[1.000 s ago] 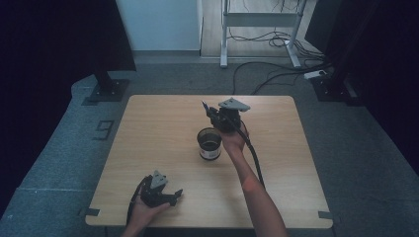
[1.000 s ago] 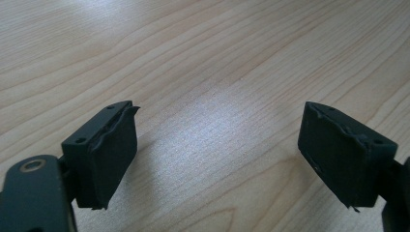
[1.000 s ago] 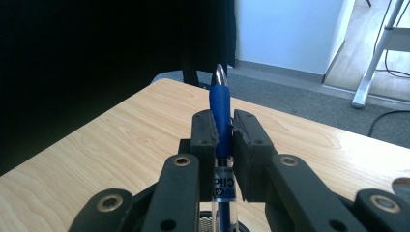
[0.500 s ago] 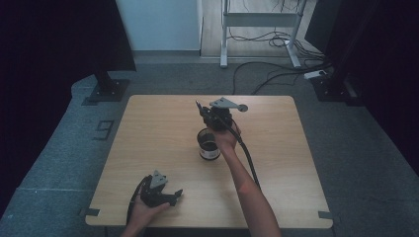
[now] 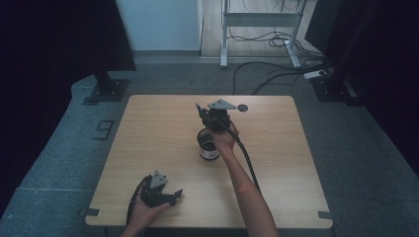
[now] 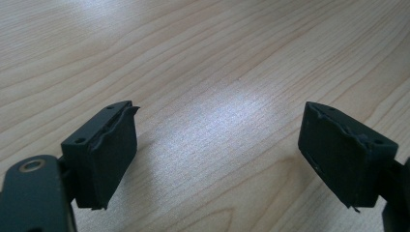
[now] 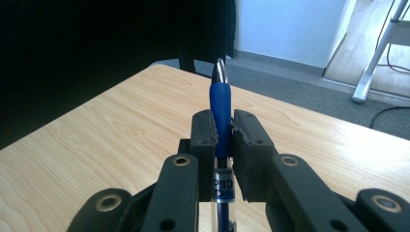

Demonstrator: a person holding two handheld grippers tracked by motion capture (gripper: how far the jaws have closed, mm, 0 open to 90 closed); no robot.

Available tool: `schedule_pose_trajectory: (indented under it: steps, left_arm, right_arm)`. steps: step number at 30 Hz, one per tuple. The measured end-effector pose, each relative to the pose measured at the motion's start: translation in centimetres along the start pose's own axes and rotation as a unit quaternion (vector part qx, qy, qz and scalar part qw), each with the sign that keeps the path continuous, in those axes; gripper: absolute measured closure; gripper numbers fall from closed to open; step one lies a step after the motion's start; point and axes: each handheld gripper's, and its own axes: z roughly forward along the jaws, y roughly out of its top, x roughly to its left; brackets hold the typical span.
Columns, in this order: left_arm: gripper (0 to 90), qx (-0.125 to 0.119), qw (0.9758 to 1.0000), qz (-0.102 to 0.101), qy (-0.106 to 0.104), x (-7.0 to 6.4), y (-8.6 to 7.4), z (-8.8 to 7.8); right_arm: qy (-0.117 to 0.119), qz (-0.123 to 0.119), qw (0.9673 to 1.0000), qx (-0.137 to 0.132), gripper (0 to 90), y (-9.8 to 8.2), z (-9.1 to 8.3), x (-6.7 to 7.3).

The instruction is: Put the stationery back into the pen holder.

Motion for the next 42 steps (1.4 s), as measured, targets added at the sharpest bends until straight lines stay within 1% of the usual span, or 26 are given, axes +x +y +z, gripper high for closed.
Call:
schedule_pose_trajectory:
  steps: [7, 13, 15, 18, 19, 24, 26, 27, 42]
  left_arm:
    - [14.0, 0.001, 1.0000, 0.001, 0.000, 0.0, 0.0, 0.0]
    - [14.0, 0.002, 1.0000, 0.001, 0.002, -0.1, 0.0, 0.0]
    - [14.0, 0.002, 1.0000, 0.002, 0.001, -0.1, 0.0, 0.0]
    - [14.0, 0.001, 1.0000, 0.001, 0.001, -0.1, 0.0, 0.0]
    - [14.0, 0.002, 1.0000, 0.001, 0.001, -0.1, 0.0, 0.0]
    - [14.1, 0.002, 1.0000, 0.001, 0.002, -0.1, 0.0, 0.0]
    - [14.0, 0.003, 1.0000, 0.000, 0.000, 0.0, 0.0, 0.0]
    - [14.0, 0.003, 1.0000, 0.000, 0.001, 0.0, 0.0, 0.0]
    - [14.1, 0.004, 1.0000, -0.002, 0.003, 0.0, 0.0, 0.1]
  right_arm:
    - [-0.003, 0.000, 0.9999, 0.010, 77.6, -1.0, 0.3, -0.2]
    - [-0.006, -0.002, 0.9998, 0.018, 77.3, -2.2, 0.0, -0.4]
    - [-0.007, -0.002, 0.9998, 0.020, 77.3, -2.3, 0.0, -0.4]
    - [-0.009, -0.009, 0.9997, 0.021, 77.2, -2.6, -0.2, -0.3]
    - [-0.010, -0.016, 0.9995, 0.024, 77.1, -2.9, -0.3, -0.2]
    - [-0.012, -0.025, 0.9991, 0.033, 77.1, -3.6, -0.4, 0.0]
    - [-0.015, -0.030, 0.9987, 0.040, 77.1, -3.8, -0.4, 0.2]
    - [-0.021, -0.033, 0.9982, 0.044, 77.1, -3.9, -0.4, 0.2]
    - [-0.017, -0.034, 0.9978, 0.054, 74.5, -4.2, -0.9, 0.2]
